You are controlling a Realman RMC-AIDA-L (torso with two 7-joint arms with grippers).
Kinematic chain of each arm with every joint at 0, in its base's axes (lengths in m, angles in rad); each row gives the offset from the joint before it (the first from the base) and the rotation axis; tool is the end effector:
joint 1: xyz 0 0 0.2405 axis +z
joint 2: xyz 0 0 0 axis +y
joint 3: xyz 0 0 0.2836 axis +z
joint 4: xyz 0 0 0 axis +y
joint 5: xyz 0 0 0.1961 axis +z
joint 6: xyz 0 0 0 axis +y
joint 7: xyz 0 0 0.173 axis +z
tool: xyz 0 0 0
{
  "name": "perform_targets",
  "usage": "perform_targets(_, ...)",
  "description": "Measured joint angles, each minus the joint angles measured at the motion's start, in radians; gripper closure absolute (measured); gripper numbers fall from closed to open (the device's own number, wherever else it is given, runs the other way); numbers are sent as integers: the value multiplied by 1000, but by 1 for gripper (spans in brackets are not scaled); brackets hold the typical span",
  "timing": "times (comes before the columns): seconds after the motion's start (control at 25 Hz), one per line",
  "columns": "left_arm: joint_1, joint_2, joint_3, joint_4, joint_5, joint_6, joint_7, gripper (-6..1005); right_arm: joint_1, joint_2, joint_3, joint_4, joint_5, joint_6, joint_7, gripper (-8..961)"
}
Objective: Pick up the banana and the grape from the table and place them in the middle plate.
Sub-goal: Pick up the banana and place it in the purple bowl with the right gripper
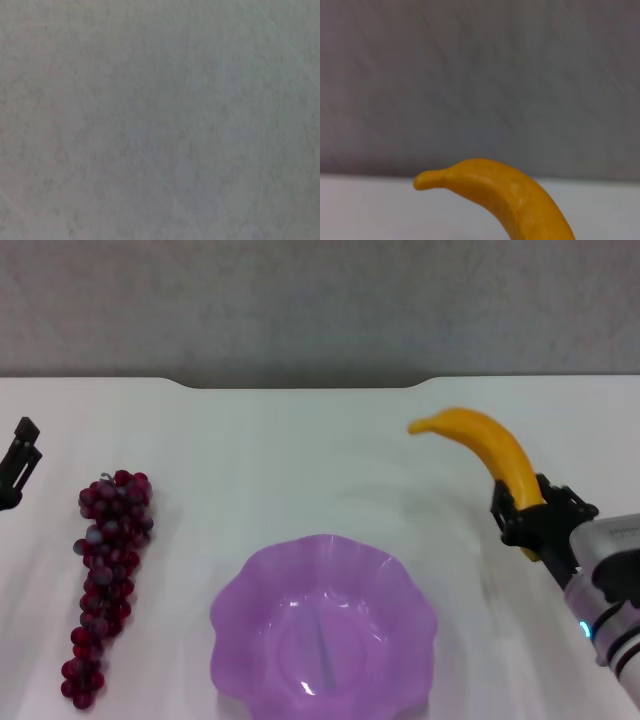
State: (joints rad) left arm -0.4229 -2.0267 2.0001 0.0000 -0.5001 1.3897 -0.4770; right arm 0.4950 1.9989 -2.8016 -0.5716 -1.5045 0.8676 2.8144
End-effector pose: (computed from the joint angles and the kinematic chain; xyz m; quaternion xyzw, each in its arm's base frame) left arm -0.3534 0.3452 0.0264 -0.6688 -0.2473 -0.3863 0.5851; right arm 0.3152 0.3716 -0.0834 -0.7364 0.3043 0.1987 0.5706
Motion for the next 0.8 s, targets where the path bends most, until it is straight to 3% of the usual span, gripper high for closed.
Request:
perform_targets(0.08,1,1,-1,0,0,0,0,238,-36,-1,0,-69,-87,96,0,457)
perform_targets(0.28,3,2,-1,0,0,0,0,238,-74,0,-1,-152,-211,147,0,456)
perform_targets(0.48,-3,2,1,0,0,0,0,238,-80,0,-35,-199,-351,116,0,456)
perform_targets(0.8,0,2,1,0,0,8,0,238,-87,0,-75,-208,-387,64,0,457)
